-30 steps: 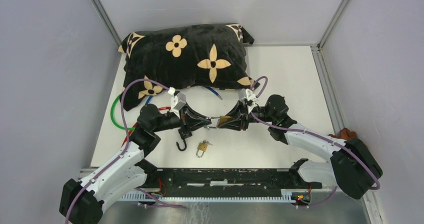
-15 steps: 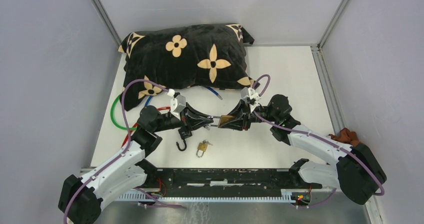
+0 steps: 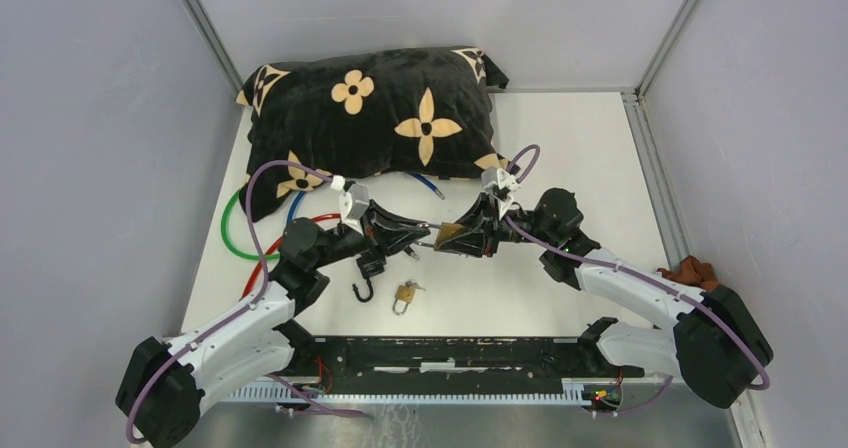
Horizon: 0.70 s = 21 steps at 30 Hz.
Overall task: Lock with the key
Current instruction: Lock the lock.
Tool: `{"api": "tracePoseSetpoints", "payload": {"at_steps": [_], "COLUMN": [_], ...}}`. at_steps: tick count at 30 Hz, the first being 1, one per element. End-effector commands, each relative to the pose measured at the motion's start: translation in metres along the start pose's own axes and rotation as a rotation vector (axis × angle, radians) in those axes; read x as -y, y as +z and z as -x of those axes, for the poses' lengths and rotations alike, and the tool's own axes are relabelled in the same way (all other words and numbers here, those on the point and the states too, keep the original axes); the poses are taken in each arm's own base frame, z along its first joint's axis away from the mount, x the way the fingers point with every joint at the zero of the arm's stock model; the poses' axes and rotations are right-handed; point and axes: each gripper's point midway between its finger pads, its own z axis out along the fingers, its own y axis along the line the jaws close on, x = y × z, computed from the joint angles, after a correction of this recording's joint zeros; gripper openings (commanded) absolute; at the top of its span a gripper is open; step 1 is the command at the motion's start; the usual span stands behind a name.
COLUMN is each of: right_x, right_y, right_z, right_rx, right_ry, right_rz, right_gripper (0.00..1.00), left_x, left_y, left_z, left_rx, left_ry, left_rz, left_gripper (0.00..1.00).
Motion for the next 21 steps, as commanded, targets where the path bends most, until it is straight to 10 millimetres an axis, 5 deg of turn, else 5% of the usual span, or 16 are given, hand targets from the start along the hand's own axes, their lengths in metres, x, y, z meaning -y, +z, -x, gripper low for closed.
{"api": "tracePoseSetpoints", "payload": {"at_steps": [1, 14, 17, 21], "right_x": [-0.005, 0.012, 0.019, 0.031], "right_y": [0.025, 0.054, 0.066, 0.077], "right_z": [0.115, 0.152, 0.144, 0.108], "right_rx": [0.306, 0.298, 0.236, 0.118], "right_ry": [-0.224, -0.267, -0.269, -0.252], "right_rz": [-0.060, -0.040, -0.022, 0.014], "right_gripper": [0.00, 0.00, 0.00, 0.00], "left_x": [0.019, 0.034, 0.042, 0.058], "left_y": [0.013, 0.019, 0.021, 0.025], "left_z": [-0.022, -0.027, -0.025, -0.011], "left_rx": [-0.048, -0.056, -0.058, -0.033], "left_ry": [-0.218, -0.218, -0.198, -0.141], "left_rz": [-0.033, -0.105, -0.152, -0.230], "left_gripper": [0.02, 0.02, 0.02, 0.02]}}
